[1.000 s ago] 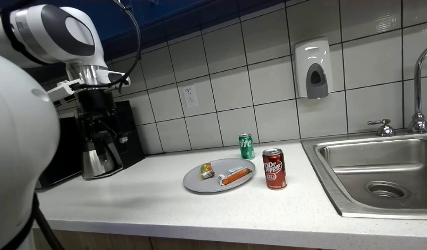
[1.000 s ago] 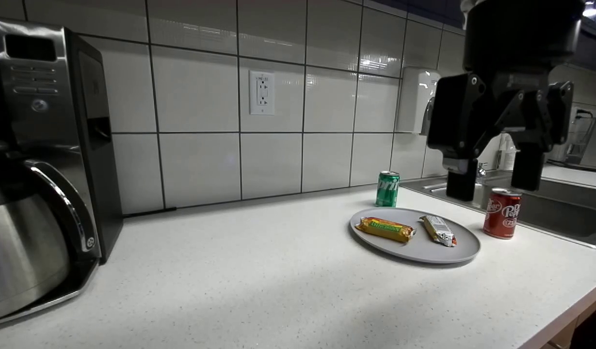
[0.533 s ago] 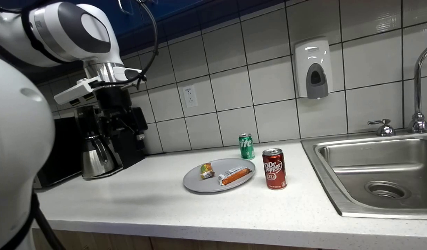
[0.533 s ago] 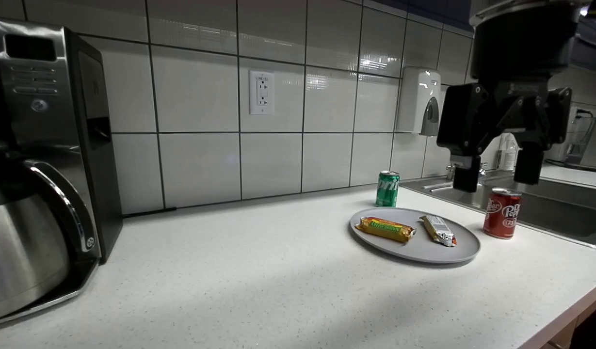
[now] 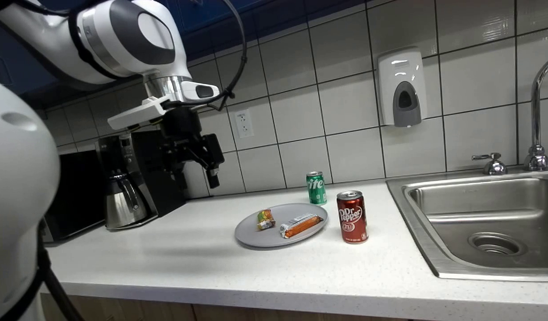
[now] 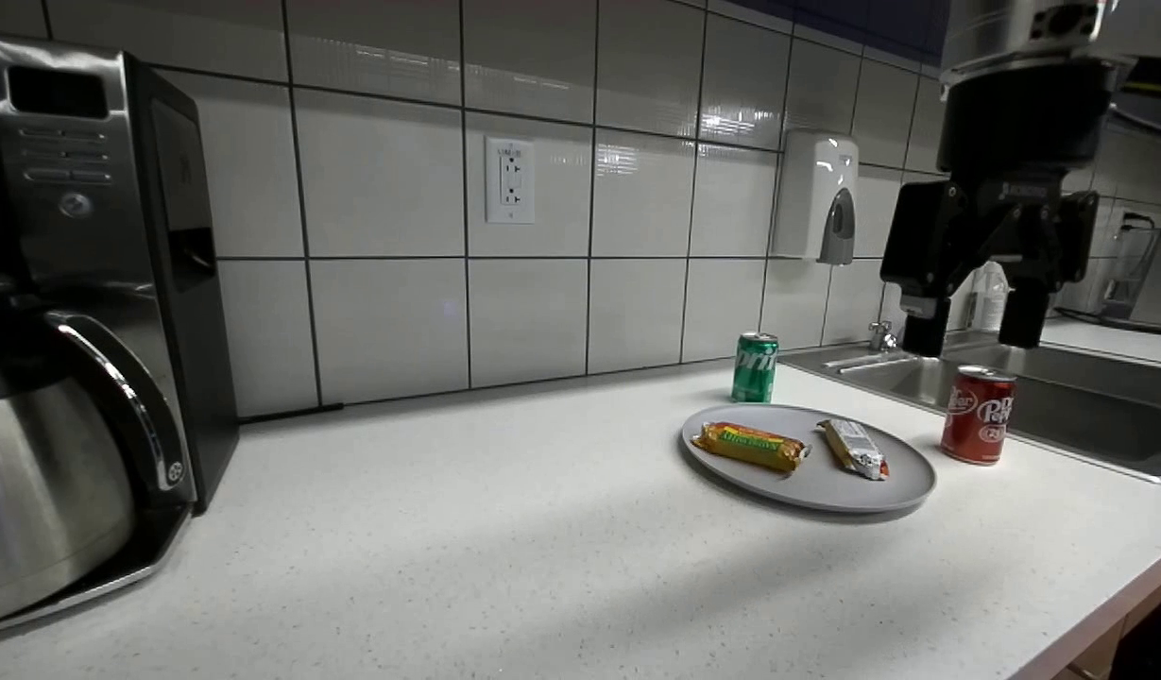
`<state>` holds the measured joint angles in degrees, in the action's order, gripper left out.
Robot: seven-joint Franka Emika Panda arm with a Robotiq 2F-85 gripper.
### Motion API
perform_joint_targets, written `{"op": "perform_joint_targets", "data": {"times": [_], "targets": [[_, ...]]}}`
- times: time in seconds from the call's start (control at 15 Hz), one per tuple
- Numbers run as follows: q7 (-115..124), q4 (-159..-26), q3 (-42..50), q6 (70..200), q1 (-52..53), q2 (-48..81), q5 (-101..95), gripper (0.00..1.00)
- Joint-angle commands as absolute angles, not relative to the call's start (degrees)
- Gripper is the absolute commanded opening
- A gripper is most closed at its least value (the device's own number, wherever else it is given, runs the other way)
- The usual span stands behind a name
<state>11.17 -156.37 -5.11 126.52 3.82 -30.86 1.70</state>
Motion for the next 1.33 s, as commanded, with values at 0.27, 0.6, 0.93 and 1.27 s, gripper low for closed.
{"op": "perform_joint_targets", "data": {"times": [0.27, 0.6, 0.93, 1.27], "targets": [[-4.30, -151.36, 1.43, 128.98, 1.89, -21.71, 0.22, 1.00], [-8.83, -145.64, 2.33, 129.70, 1.17, -12.84, -2.84, 1.00], [-8.21, -140.08, 1.65, 131.13, 1.12, -4.86, -7.43, 1.00], [-7.52, -135.44, 0.93, 131.45, 1.53, 1.29, -10.12, 1.00]]}}
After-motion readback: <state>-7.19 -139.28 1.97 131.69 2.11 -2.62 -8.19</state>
